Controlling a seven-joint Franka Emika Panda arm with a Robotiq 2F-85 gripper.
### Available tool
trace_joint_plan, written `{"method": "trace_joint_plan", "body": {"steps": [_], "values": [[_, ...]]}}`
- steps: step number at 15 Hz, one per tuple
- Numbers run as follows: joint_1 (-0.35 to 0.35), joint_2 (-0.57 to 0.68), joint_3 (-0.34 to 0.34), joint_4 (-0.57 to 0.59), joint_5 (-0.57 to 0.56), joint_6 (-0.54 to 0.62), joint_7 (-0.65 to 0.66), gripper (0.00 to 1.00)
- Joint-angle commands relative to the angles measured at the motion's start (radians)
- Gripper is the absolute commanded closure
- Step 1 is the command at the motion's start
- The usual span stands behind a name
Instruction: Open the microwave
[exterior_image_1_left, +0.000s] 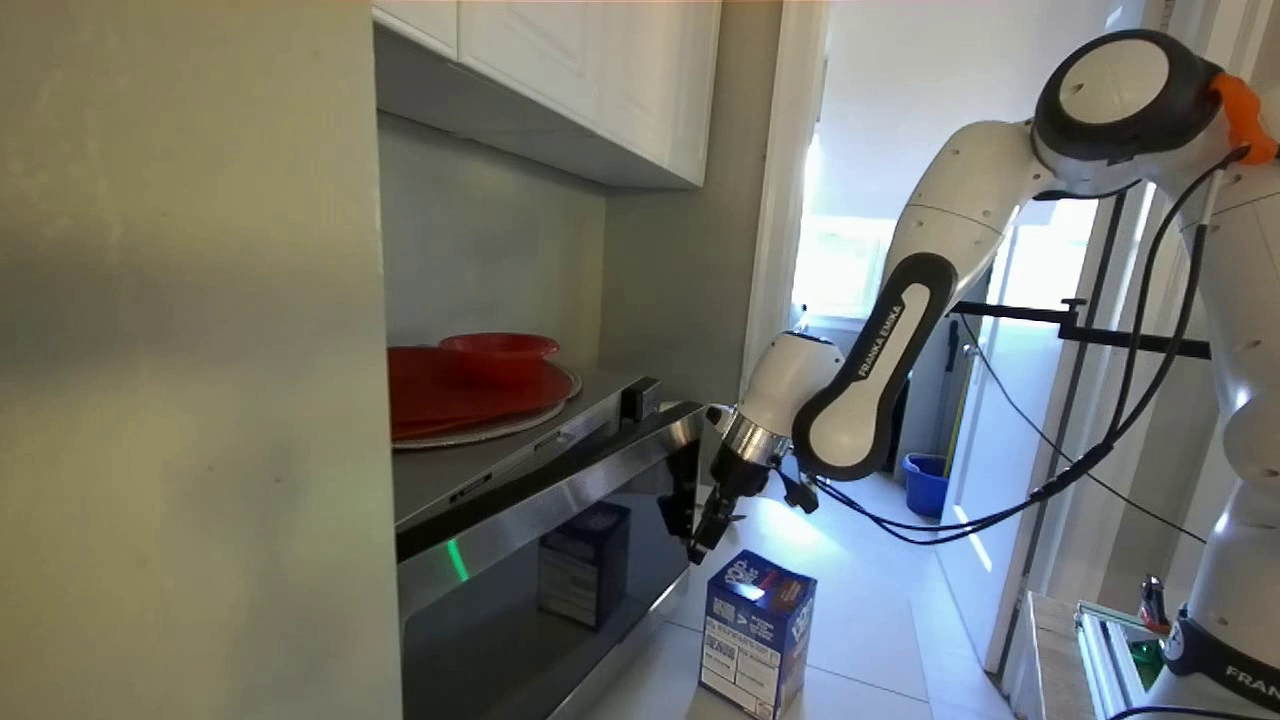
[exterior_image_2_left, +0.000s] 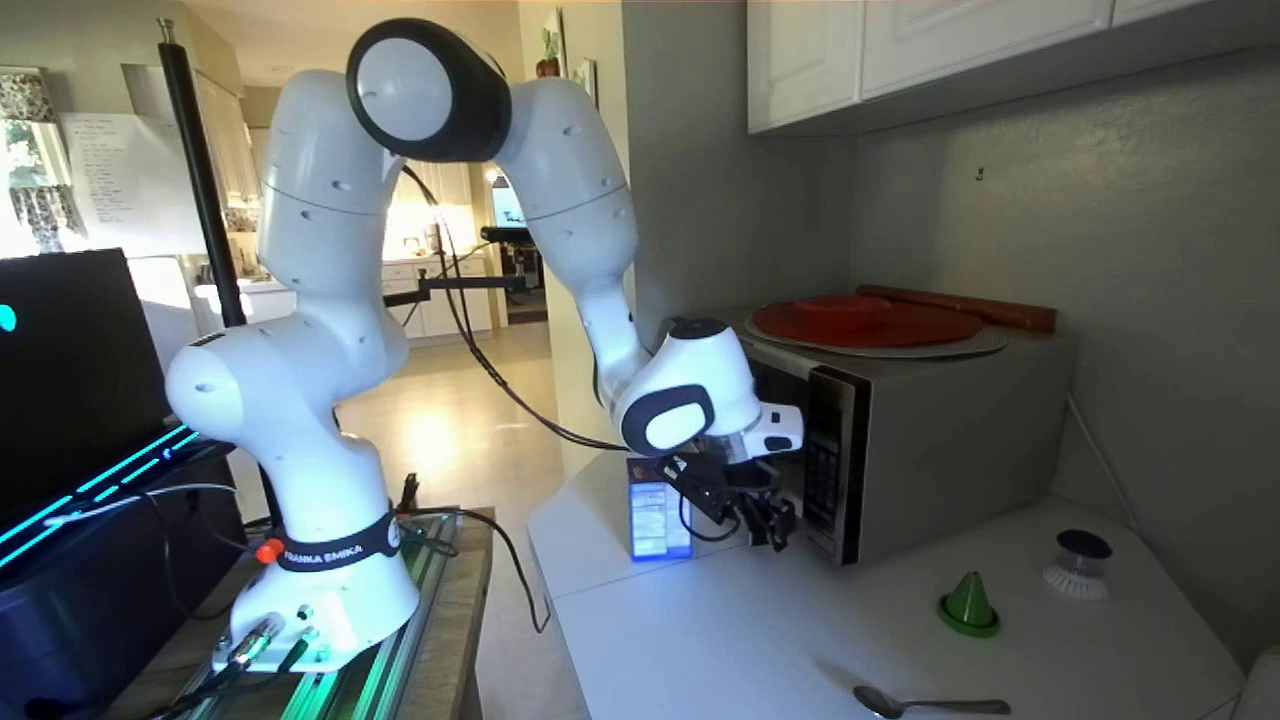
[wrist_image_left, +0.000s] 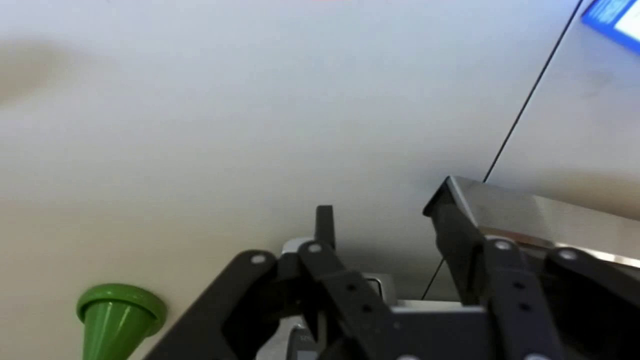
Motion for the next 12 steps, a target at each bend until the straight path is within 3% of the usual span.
{"method": "trace_joint_plan", "body": {"steps": [1,3,7,12], "values": [[-0.085,-0.147,0.054,-0.104,0.036,-0.098,0.025,0.11],[-0.14,-0.187,0.102,-0.123,0.062,-0.133,0.017,0.01],[-0.228,-0.265,0.192,-0.14,0.149,-0.202,0.007,0.0],[-0.271,-0.399,0.252,-0.118,0.292,-0.338,-0.001,0.0]]}}
